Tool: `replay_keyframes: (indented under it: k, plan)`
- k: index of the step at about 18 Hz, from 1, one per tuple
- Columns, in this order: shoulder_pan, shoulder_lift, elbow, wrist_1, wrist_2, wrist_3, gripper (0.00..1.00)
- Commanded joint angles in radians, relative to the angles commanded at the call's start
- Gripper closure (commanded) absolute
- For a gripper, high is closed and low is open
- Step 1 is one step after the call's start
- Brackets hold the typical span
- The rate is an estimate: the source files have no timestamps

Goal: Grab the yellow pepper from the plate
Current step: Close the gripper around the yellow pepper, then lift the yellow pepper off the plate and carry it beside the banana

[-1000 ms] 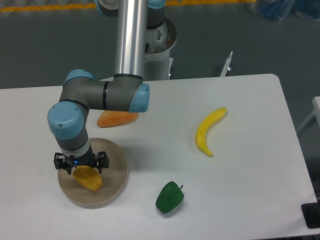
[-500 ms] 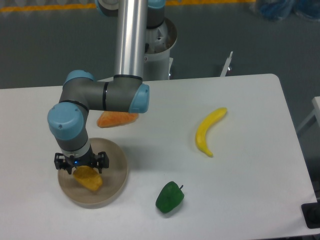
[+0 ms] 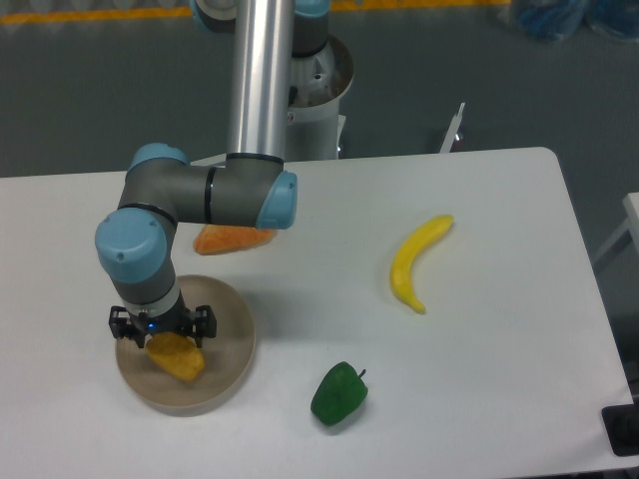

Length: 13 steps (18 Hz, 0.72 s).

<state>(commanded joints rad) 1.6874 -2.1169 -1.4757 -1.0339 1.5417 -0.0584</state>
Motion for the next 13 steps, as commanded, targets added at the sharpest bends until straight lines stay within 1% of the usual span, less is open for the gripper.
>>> replay_keyframes:
  k: [4, 5, 7, 9, 11, 13]
  plan:
    - [0.0, 0.006, 0.002, 0.0, -0.006, 0.009, 0.35]
    - [0.0, 0.011, 0.003, -0.002, -0.008, 0.012, 0.39]
    - [0.0, 0.017, 0.006, -0.002, -0.008, 0.022, 0.42]
    - [0.0, 0.024, 0.006, -0.002, -0.008, 0.025, 0.52]
    - [0.0, 0.028, 0.008, 0.0, -0.008, 0.025, 0.52]
    - [0.002, 0.044, 0.008, -0.002, 0.005, 0.055, 0.52]
